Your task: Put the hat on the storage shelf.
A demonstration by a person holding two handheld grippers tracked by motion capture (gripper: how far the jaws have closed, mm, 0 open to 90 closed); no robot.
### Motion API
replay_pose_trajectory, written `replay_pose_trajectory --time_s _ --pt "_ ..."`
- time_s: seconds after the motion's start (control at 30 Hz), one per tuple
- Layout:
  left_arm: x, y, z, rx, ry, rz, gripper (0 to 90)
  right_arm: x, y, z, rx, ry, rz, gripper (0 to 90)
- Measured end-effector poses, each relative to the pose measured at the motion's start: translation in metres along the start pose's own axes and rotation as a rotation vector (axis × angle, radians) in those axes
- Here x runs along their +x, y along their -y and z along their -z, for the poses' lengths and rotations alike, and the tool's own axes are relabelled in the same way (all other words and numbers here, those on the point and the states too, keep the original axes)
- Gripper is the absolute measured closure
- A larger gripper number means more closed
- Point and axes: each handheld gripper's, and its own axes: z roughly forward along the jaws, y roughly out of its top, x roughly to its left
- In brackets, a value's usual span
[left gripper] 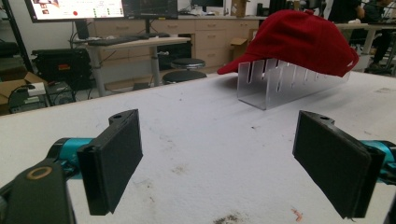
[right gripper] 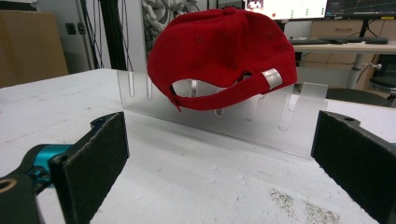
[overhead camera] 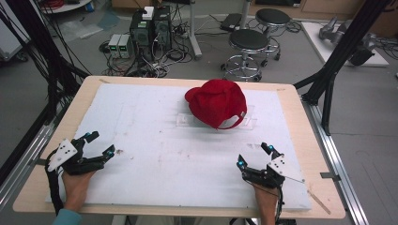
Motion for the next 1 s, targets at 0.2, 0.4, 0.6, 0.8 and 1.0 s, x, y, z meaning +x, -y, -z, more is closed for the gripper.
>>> replay_pose_trajectory --time_s 0.2,0.4,0.6,0.8,1.0 --pt "0.0016 0.0 0.0 0.0 -0.005 0.017 16.0 -0.0001 -0.0002 -0.0001 0.008 -0.005 -0.003 3.0" --pt "0.0016 0.0002 0.0005 -0.004 -0.007 0.018 16.6 -0.0005 0.0001 0.0008 -0.002 -0.006 -0.006 3.0" --pt "0.0021 0.0001 0.0008 -0.002 -0.008 0.021 16.7 -0.0002 0.0003 0.0013 -0.012 -0.005 0.006 3.0" --pt "0.002 0.0002 0.0007 -0.006 -0.009 0.024 16.6 -0.001 0.0 0.001 -0.011 -0.005 -0.005 3.0" --pt "0.0023 0.0002 0.0007 -0.007 -0.008 0.028 16.6 -0.0049 -0.0045 -0.0049 0.053 -0.013 -0.038 3.0"
